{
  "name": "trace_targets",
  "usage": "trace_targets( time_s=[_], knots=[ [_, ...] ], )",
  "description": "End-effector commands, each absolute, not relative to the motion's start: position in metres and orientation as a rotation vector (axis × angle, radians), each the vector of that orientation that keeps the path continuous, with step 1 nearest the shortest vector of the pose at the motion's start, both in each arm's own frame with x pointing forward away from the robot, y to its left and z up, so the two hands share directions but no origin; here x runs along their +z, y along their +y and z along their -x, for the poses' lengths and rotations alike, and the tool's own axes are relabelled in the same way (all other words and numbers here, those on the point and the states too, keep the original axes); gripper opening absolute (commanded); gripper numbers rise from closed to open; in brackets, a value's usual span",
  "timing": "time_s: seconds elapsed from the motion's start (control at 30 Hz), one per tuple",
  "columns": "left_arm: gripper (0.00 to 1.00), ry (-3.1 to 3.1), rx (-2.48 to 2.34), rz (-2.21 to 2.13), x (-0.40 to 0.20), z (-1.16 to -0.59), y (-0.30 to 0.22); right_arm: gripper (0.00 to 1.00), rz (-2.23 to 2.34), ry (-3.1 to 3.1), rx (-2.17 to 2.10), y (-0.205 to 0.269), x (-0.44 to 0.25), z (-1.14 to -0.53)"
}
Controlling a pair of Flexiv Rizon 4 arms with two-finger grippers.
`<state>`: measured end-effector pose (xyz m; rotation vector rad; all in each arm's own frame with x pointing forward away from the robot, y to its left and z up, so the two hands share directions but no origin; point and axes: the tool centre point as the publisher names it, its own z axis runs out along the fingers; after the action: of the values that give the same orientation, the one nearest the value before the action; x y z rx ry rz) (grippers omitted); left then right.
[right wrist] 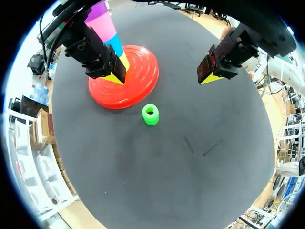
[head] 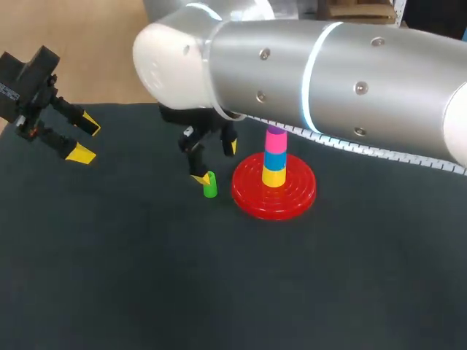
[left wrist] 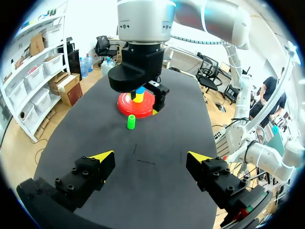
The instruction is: Pick up and stack the cylinders on the red base in this order: pink,purple,orange,green
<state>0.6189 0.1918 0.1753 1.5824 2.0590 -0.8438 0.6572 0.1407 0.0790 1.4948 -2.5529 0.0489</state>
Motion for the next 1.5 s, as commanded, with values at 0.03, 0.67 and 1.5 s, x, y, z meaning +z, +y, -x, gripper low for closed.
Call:
trace_targets(
  time_s=[0.03, 0.67, 1.5],
  knots=[
    [1.0, 2.058, -0.843, -1.582, 0.174, -0.619, 0.192, 1.0, -1.523, -2.607, 0.013, 0.136, 0.079, -0.651],
    [1.0, 2.058, -0.843, -1.582, 0.174, -0.619, 0.192, 1.0, -1.492, -2.612, 0.014, 0.135, 0.079, -0.659],
    [1.0, 2.058, -0.843, -1.582, 0.174, -0.619, 0.192, 1.0, -1.594, -2.674, -0.119, 0.156, 0.039, -0.669]
  ],
)
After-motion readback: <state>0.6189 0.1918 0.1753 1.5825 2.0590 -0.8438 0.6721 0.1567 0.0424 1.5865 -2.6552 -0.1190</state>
